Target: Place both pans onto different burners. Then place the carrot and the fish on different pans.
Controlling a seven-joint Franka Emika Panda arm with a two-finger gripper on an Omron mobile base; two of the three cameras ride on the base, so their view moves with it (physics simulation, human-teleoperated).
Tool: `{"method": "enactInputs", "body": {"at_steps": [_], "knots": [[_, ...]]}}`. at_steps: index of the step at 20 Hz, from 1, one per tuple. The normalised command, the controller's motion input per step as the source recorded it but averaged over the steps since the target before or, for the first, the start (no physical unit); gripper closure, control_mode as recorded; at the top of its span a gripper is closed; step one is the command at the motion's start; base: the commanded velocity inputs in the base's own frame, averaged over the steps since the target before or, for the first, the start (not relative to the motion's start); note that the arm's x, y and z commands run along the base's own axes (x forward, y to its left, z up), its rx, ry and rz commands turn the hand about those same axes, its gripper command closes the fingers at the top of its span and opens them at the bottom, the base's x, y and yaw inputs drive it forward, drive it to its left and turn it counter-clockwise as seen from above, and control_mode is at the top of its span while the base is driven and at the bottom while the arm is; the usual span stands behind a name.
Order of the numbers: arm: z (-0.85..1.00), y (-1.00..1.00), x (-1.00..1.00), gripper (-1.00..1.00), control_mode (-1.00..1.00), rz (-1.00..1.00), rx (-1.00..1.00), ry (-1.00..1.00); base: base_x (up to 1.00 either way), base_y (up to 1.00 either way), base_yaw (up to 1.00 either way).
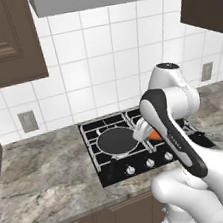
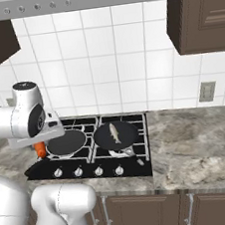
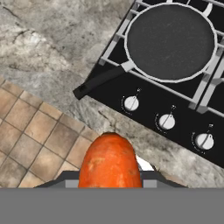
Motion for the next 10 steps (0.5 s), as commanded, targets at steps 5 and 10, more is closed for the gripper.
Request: {"method": "enactInputs", "body": {"at_steps": [5, 10], "knots": [[0.05, 0.0, 0.54, 1.0, -1.0, 0.0, 0.0, 0.02, 0.0, 0.0, 0.0], [0.03, 0.04, 0.63, 1.0, -1.0, 0.0, 0.0, 0.0, 0.0, 0.0, 0.0]]}}
